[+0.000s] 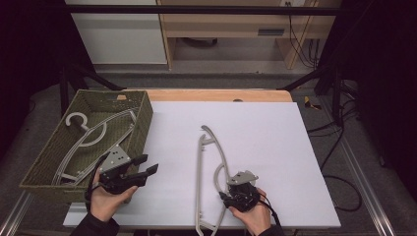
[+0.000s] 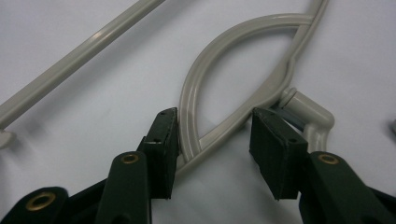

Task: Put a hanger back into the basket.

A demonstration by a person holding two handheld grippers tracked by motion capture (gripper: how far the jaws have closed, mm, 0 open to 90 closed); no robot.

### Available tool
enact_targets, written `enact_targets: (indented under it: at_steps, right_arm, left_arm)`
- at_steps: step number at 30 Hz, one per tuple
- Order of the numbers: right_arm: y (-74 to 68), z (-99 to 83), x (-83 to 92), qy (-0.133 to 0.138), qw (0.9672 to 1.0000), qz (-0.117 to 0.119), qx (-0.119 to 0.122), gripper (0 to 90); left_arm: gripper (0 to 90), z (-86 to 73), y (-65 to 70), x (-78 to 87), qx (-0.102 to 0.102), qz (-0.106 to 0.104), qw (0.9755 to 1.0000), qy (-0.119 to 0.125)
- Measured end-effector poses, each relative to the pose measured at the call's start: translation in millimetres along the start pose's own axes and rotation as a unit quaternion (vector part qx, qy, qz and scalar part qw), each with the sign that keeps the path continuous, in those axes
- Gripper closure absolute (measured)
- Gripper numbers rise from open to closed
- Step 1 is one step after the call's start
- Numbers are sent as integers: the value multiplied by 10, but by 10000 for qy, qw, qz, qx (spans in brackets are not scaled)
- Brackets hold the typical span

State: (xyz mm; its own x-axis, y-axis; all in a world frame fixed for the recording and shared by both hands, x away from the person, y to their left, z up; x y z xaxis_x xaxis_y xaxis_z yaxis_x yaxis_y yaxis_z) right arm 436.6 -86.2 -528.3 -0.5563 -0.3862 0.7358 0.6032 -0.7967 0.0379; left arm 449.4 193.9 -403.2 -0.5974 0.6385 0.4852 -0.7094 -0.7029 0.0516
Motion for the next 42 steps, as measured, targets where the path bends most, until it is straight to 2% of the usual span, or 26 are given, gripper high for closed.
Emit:
enact_targets:
  at_steps: [3, 6, 9, 15, 18, 19, 22, 23, 24, 27, 30, 34, 42]
  right_arm:
    - [53, 28, -16, -41, 9999, -74, 74, 543]
    - [121, 54, -34, -43, 10000, -77, -19, 558]
    - [207, 85, -53, 22, 10000, -69, -9, 582]
    - [340, 128, -88, 11, 9994, -69, -329, 605]
    - [391, 149, -104, 28, 9994, -121, -328, 614]
    - [410, 153, -105, 8, 9996, -159, -212, 621]
    - [448, 174, -115, 8, 9996, -223, -187, 639]
    - [448, 180, -108, -3, 9994, -175, -293, 646]
    - [473, 181, -112, 27, 9994, -195, -290, 650]
    - [468, 178, -97, 42, 9989, -241, -396, 618]
    - [407, 185, -58, 90, 9976, -92, -674, 561]
    - [354, 110, -73, -96, 9978, -219, -622, 533]
    - [337, 108, -80, -233, 9963, -548, -619, 600]
  left_arm:
    - [488, -1, 0, 2, -15, 0, 10000, -10]
    - [489, -6, -1, -4, -22, -10, 10000, -20]
    - [490, -14, -3, -13, -7, -16, 10000, -33]
    - [491, -25, 8, -33, -19, -41, 10000, -66]
    - [491, -35, 14, -44, -22, -57, 9999, -98]
    - [491, -36, 15, -47, -23, -57, 9999, -99]
    - [492, -43, 18, -56, -22, -57, 9999, -108]
    - [492, -46, 20, -60, -25, -63, 9999, -118]
    - [492, -49, 20, -62, -31, -62, 9999, -129]
    - [492, -52, 22, -64, -27, -69, 9999, -133]
    - [492, -51, 24, -60, -26, -69, 9999, -128]
    - [493, -50, 29, -57, -36, -70, 9999, -127]
    - [494, -58, 25, -61, -23, -56, 9999, -145]
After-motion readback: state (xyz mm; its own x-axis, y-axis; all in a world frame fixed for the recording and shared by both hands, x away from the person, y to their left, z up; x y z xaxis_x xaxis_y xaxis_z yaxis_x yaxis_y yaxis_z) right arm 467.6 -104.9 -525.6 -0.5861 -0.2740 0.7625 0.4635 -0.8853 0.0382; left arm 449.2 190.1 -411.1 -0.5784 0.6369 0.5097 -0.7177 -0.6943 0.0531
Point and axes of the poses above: each handheld gripper's, and its own axes: x roughly backward along the jaws, z roughly out of its top, y roughly to its right, the point moved 7 cm from there along -x, roughly forward along the jaws, and after that the axes turned 4 degrees about -z, right-handed, at the moved point
